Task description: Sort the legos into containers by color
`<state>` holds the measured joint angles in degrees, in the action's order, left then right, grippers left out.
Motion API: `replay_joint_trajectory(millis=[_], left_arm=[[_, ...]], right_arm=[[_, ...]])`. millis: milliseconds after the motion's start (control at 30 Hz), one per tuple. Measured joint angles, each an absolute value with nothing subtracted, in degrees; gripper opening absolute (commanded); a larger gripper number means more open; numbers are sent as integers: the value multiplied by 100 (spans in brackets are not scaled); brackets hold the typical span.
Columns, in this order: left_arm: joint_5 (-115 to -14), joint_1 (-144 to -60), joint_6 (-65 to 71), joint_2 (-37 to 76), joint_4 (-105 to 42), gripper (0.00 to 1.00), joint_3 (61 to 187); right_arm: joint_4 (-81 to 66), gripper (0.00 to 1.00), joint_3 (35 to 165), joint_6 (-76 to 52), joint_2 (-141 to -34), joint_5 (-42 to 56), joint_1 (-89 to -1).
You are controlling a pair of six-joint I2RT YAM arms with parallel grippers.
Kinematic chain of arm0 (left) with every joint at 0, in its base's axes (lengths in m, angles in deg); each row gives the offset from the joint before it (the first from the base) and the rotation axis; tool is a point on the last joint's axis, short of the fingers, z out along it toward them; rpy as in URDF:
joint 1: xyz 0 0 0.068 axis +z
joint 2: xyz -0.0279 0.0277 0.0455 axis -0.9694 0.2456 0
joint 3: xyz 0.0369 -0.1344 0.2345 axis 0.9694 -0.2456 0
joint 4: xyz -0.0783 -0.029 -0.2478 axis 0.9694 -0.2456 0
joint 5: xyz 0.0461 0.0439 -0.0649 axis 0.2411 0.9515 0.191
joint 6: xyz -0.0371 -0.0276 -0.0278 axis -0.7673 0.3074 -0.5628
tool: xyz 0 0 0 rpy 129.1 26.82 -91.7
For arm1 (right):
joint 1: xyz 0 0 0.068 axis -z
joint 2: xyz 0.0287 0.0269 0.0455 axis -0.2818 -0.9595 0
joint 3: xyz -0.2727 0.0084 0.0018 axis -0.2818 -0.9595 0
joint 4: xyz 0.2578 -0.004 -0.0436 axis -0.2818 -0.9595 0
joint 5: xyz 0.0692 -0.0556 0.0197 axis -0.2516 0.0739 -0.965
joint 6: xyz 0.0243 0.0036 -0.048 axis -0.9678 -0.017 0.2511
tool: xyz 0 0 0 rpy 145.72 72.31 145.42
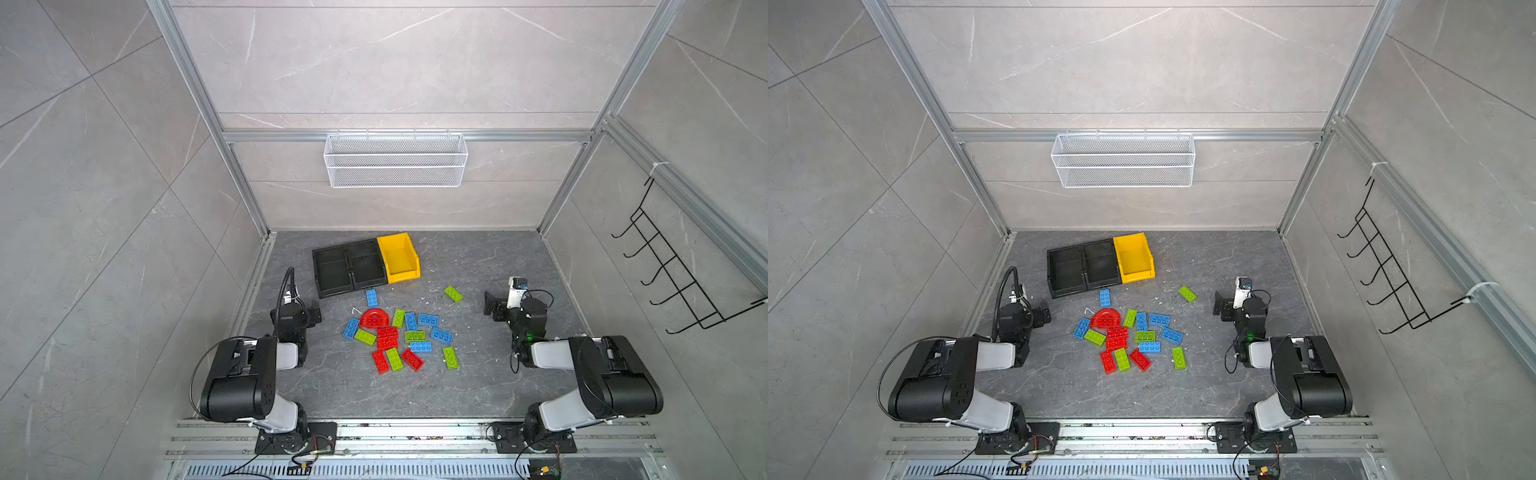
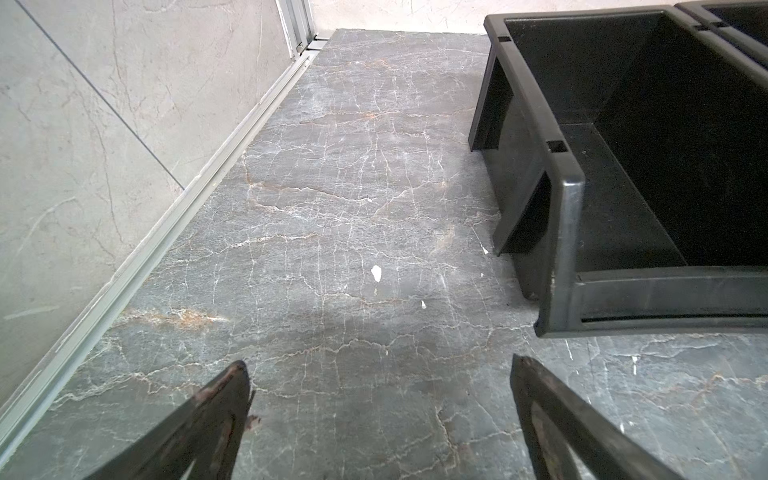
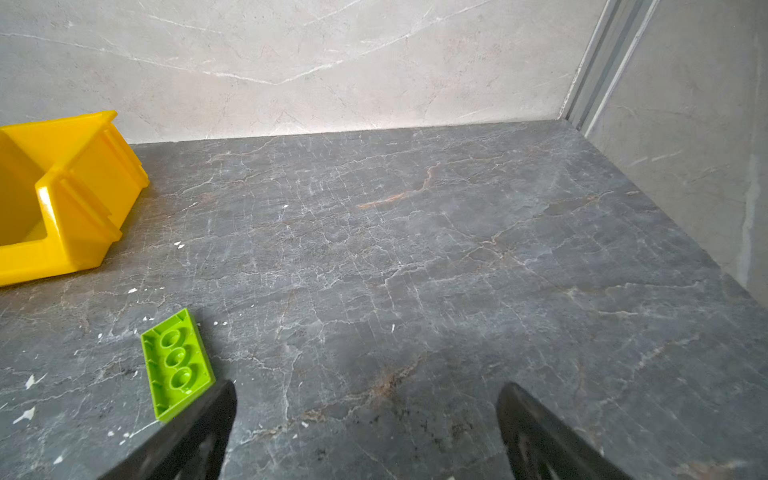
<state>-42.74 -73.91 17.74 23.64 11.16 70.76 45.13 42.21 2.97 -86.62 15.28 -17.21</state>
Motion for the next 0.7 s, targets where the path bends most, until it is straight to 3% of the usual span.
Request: replay_joint_trajectory(millis=[700], left_arm=[[-4274, -7391, 1774, 2364, 1116, 100, 7076]], right_arm=[[4399, 100, 4285, 297, -8662, 1661, -1776]])
